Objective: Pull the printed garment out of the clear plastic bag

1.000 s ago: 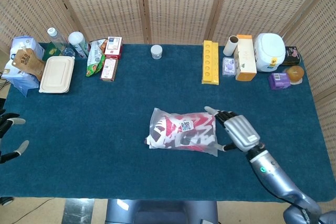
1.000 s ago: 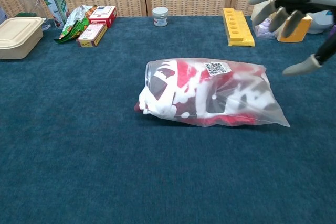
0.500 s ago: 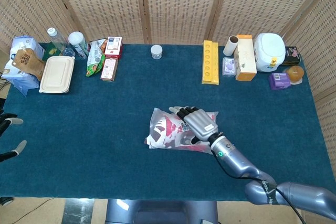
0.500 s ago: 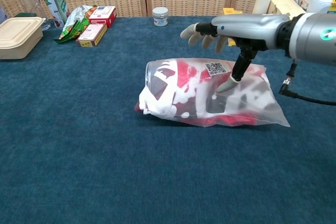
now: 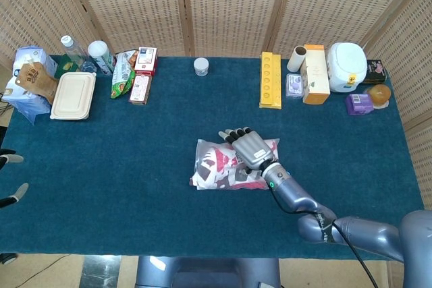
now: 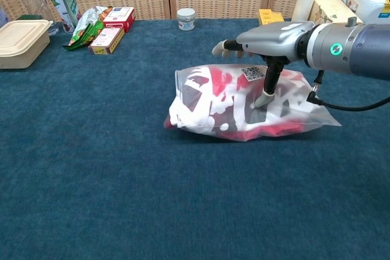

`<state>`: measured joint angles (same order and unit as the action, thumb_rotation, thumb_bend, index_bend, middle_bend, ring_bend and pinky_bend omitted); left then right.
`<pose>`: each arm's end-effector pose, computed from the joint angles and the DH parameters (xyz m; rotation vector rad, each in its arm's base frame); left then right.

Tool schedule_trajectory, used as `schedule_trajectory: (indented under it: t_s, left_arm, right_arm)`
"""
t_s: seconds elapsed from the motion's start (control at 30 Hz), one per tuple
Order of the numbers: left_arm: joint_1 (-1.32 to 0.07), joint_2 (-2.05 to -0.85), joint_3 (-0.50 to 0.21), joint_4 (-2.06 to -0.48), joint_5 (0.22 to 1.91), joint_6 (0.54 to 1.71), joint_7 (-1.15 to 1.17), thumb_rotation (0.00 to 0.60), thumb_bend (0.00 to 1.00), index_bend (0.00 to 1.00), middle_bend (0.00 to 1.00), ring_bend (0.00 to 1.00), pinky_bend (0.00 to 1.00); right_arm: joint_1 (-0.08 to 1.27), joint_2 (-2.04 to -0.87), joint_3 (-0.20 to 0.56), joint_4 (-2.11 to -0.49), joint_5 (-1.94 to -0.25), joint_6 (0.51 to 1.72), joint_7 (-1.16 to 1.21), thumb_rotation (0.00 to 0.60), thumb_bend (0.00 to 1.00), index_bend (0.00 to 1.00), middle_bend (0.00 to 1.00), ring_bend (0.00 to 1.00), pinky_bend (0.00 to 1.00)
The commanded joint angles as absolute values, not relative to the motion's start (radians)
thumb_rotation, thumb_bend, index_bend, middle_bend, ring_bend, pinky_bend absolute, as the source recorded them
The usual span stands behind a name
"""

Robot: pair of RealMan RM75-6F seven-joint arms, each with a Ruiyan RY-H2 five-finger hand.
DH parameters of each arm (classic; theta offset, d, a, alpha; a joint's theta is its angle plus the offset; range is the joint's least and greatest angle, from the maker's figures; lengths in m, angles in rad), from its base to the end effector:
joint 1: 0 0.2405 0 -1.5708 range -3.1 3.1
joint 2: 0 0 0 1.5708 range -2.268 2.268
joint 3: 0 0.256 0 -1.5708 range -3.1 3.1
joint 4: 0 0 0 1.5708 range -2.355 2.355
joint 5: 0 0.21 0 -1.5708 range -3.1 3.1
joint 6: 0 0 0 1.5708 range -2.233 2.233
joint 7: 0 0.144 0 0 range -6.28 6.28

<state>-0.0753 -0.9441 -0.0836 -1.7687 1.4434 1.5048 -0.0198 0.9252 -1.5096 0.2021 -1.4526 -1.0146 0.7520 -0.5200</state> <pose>-0.2949 0.1830 0.2089 -1.3097 -0.8889 -0.9172 -0.1029 -0.3750 -0.0217 2.1018 -0.7305 0.7671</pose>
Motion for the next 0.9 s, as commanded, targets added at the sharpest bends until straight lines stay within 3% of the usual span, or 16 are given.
schedule_trajectory:
  t_s: [0.03, 0.2, 0.37, 0.57, 0.67, 0.8, 0.9]
  left_arm:
    - [-0.075, -0.945, -0.083, -1.769, 1.443, 1.506, -0.02, 0.6, 0.21, 0.36, 0.29, 0.15, 0.28]
    - [-0.077, -0.949, -0.082, -1.766, 1.443, 1.5, -0.025, 0.6, 0.21, 0.36, 0.29, 0.15, 0.28]
    - [-0.075, -0.947, -0.08, -1.762, 1.449, 1.504, -0.032, 0.6, 0.21, 0.36, 0.29, 0.15, 0.28]
    - [-0.073, -0.945, -0.08, -1.751, 1.443, 1.5, -0.044, 0.6, 0.21, 0.36, 0.29, 0.15, 0.28]
    - [-0.079, -0.943, -0.076, -1.749, 1.451, 1.489, -0.044, 0.6, 0.21, 0.36, 0.29, 0.15, 0.28]
    - [-0.086, -0.941, -0.073, -1.749, 1.46, 1.478, -0.042, 0.6, 0.21, 0.36, 0.29, 0.15, 0.28]
    - [-0.093, -0.942, -0.071, -1.755, 1.472, 1.474, -0.037, 0.6, 0.21, 0.36, 0.29, 0.15, 0.28]
  right_arm:
    - [0.936, -1.494, 0.2, -1.463, -1.005, 0.756, -0.535, 0.6, 0.08, 0.0, 0.12, 0.18, 0.18]
    - [0.944, -1.443, 0.176, -1.556, -0.977, 0.742, -0.547, 0.6, 0.08, 0.0, 0.14, 0.2, 0.18]
    - [0.986, -1.458, 0.164, -1.543, -0.914, 0.723, -0.581, 0.6, 0.08, 0.03, 0.16, 0.21, 0.19]
    - [1.044, -1.53, 0.152, -1.457, -0.845, 0.722, -0.626, 0.6, 0.08, 0.21, 0.28, 0.32, 0.27]
    - [1.054, -1.565, 0.154, -1.424, -0.852, 0.74, -0.619, 0.6, 0.09, 0.4, 0.43, 0.47, 0.37]
    - [1.033, -1.592, 0.162, -1.395, -0.922, 0.774, -0.543, 0.6, 0.12, 0.7, 0.73, 0.79, 0.63]
    - [1.008, -1.593, 0.168, -1.378, -0.984, 0.771, -0.439, 0.6, 0.16, 0.82, 0.87, 0.96, 0.81]
